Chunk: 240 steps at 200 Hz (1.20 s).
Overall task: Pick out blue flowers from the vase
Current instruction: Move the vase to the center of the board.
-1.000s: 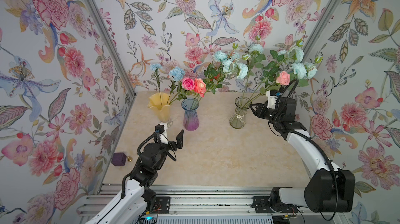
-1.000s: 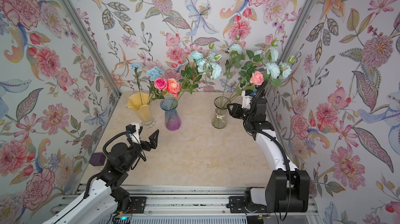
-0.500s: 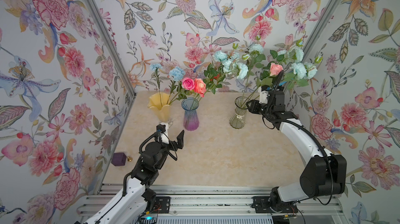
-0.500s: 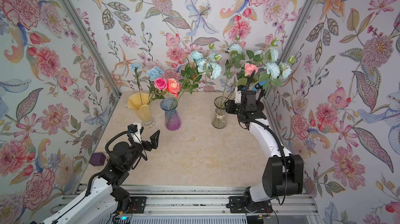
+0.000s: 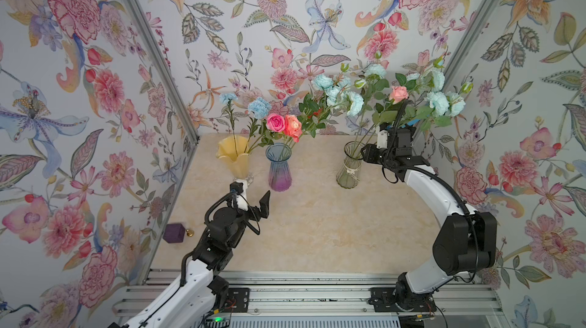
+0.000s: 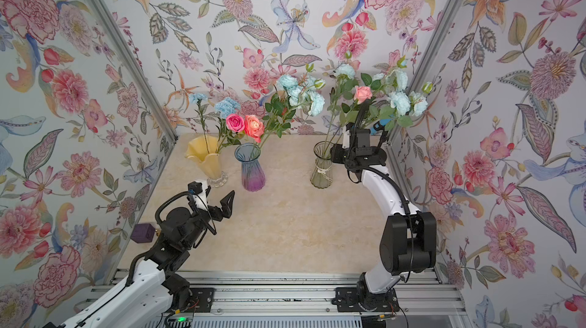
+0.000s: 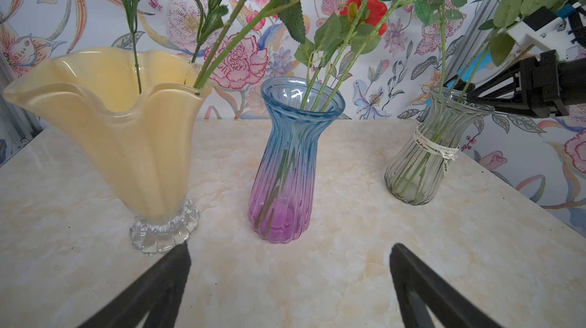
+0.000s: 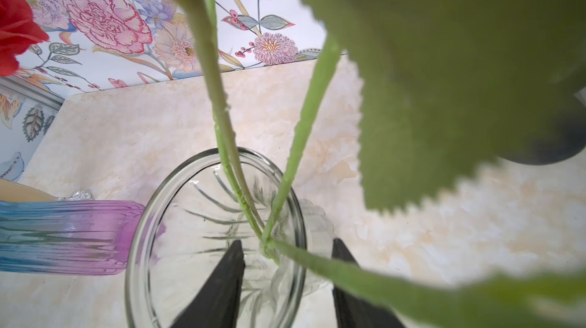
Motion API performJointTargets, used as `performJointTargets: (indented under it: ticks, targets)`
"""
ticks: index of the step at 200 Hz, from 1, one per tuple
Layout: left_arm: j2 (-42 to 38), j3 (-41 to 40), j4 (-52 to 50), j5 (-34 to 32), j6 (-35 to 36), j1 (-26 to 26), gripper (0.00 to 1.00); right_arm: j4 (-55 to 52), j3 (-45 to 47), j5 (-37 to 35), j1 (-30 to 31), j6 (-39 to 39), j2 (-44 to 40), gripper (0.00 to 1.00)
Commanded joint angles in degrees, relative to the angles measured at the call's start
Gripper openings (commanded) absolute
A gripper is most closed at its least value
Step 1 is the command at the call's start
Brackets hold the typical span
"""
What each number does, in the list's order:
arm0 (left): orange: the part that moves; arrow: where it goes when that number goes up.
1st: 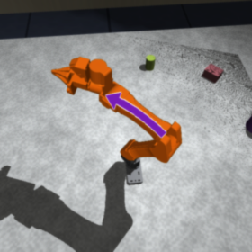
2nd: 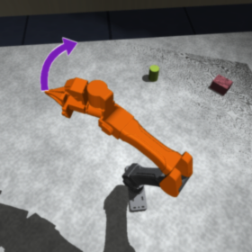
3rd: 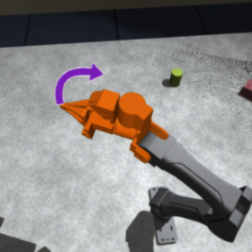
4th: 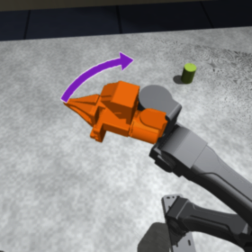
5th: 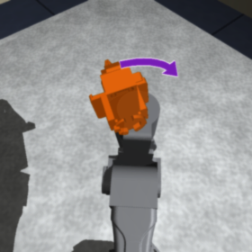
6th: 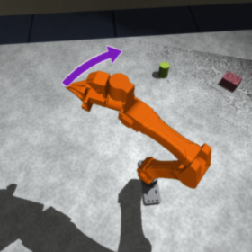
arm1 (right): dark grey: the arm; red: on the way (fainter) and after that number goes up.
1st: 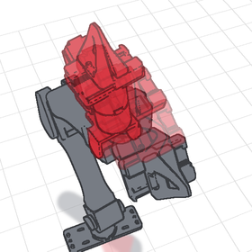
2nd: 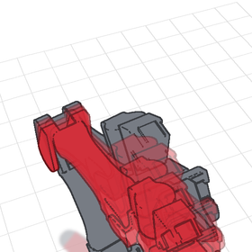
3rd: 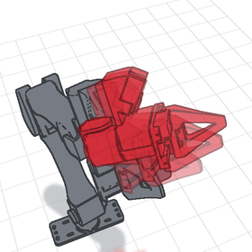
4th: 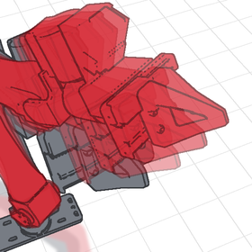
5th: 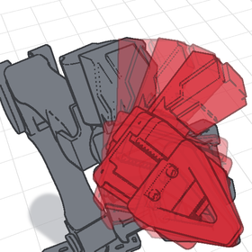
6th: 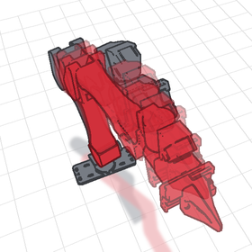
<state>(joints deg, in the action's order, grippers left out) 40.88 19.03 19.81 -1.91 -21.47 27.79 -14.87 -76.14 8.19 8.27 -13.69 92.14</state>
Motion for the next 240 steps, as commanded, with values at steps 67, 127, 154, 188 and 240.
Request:
performJointTargets:
  ticks: [67, 127, 154, 188, 240]
  targets:
    - [0.87, 1.19, 0.96, -0.25, -0.06, 0.37, 1.00, -2.88, -2.63, 5.41, -0.01, -0.79, 3.28, 0.33]
    - [1.13, 1.36, 0.84, -0.53, -0.15, 0.40, 1.00, -4.46, -3.09, 11.36, -0.73, -1.67, 3.83, 0.16]
    - [2.14, 2.04, 0.53, -0.50, -0.14, 0.38, 1.00, -6.05, -3.16, 14.11, -1.24, -2.08, 2.57, 0.08]
    - [2.34, 2.24, 0.35, -0.49, -0.11, 0.47, 1.00, -8.84, -2.16, 15.39, -1.46, -1.15, 0.00, 0.01]
    - [2.48, 2.50, 0.14, -0.51, -0.14, 0.37, 1.00, -13.21, -0.47, 17.68, -2.04, 0.33, -4.63, 0.00]
